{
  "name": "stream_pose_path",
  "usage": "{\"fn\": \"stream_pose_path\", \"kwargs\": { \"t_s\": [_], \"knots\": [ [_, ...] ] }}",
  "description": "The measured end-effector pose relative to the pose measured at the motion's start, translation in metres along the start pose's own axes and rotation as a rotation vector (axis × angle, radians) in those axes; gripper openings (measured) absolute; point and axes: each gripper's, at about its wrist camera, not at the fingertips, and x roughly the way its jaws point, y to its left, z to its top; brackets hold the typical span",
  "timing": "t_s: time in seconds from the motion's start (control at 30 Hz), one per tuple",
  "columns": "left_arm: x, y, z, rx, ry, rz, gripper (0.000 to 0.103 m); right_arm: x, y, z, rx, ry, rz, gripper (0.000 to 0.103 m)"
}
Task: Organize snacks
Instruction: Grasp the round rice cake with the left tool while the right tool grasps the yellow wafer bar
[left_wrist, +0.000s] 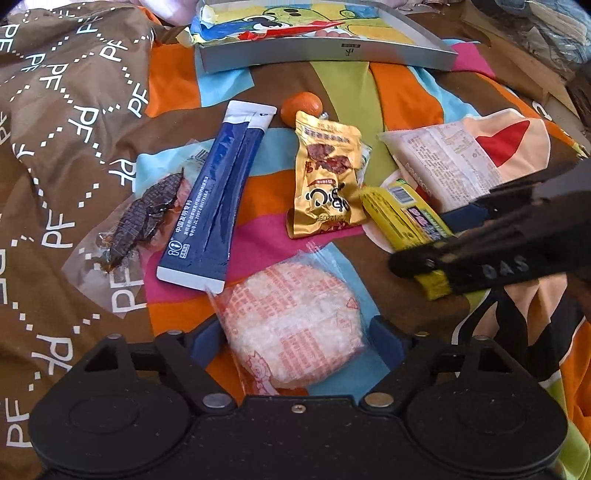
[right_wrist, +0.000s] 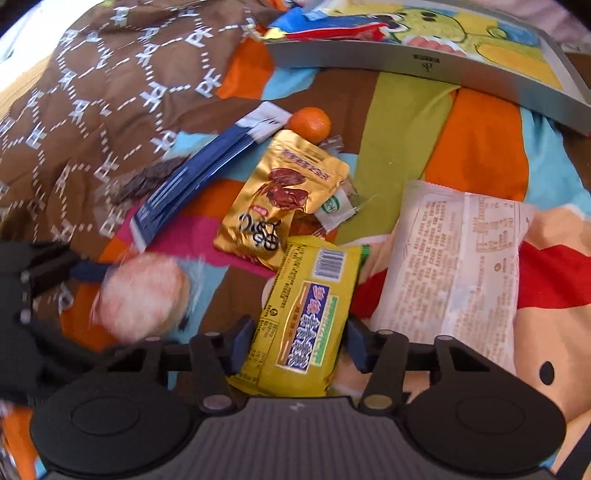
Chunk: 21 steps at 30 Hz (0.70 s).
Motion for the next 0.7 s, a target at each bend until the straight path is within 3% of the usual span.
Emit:
{"fn": "stream_pose_path", "kwargs": {
  "t_s": [0.23,0.37,0.5,0.7],
  "knots": [
    [-0.011,0.003,-0.011,0.029,-0.005,-0.070,0.080,-0.022,0.018,-0.036,-0.240,-0.011,0.010,0.055],
    [-0.015,0.001,-0.015,0.059,0.003,-0.085,0.081,-0.028,0.030,-0.054,-0.368,-0.035,-0.017,0.062],
    [-0.011,-0.003,-0.010,0.054,0.019,-0.048,0.086,-0.027,0.036,-0.059,-0.373,-0.048,-0.053,0.073],
    [-0.007,-0.009,-0.006,0.049,0.031,0.012,0.087,-0.022,0.031,-0.060,-0.326,-0.069,-0.099,0.075]
  ]
}}
